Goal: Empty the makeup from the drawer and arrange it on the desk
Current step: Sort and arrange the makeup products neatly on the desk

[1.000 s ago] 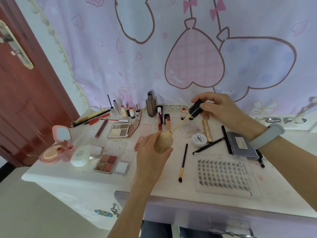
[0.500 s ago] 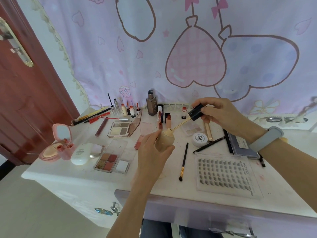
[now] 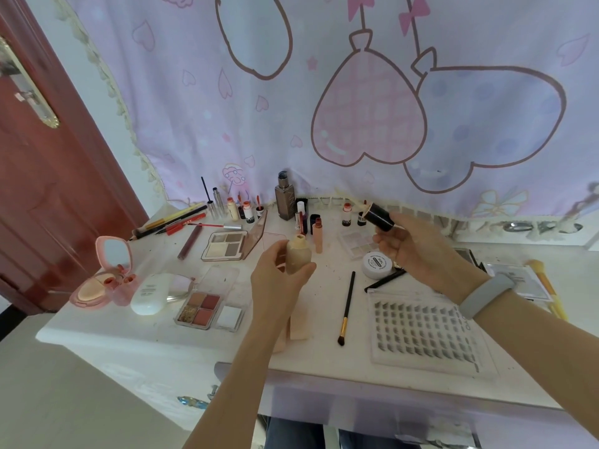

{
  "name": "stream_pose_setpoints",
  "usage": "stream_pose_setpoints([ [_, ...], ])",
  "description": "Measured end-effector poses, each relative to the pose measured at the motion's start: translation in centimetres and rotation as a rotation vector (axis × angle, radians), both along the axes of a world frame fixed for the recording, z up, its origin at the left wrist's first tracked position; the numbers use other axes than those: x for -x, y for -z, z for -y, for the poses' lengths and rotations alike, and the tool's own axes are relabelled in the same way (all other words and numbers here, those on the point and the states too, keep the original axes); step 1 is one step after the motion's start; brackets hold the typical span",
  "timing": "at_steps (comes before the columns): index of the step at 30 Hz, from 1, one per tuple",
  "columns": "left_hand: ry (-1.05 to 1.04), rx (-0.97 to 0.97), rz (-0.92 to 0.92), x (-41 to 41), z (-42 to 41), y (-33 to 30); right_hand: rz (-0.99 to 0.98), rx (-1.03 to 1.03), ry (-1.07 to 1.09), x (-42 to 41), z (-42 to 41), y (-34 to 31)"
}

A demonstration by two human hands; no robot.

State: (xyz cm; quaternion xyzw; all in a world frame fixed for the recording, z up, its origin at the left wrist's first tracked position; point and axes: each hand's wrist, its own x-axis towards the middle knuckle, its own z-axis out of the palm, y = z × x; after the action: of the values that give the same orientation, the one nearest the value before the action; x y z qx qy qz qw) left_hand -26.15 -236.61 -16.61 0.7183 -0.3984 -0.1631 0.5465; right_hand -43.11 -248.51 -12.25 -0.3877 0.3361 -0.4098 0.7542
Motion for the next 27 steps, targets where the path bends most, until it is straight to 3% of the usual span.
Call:
stream_pose_setpoints([
  [5, 0.001, -0.036, 0.035, 0.5, 1.4, 0.1, 0.101, -0.108, -0.064, -0.2, -0.3, 0.7],
  [12, -0.008, -0.123, 0.063, 0.8, 2.8, 0.6, -0.074, 0.034, -0.111, -0.5, 0.1, 1.5],
  [22, 0.058, -0.207, 0.139, -0.4, 2.7, 0.9, -0.470, 0.425, -0.116, -2.3, 0.4, 2.7],
  [27, 0.007, -0.193, 0.166, -0.9, 2.0, 1.1, -0.749, 0.764, -0.105, -3.5, 0.5, 3.8],
])
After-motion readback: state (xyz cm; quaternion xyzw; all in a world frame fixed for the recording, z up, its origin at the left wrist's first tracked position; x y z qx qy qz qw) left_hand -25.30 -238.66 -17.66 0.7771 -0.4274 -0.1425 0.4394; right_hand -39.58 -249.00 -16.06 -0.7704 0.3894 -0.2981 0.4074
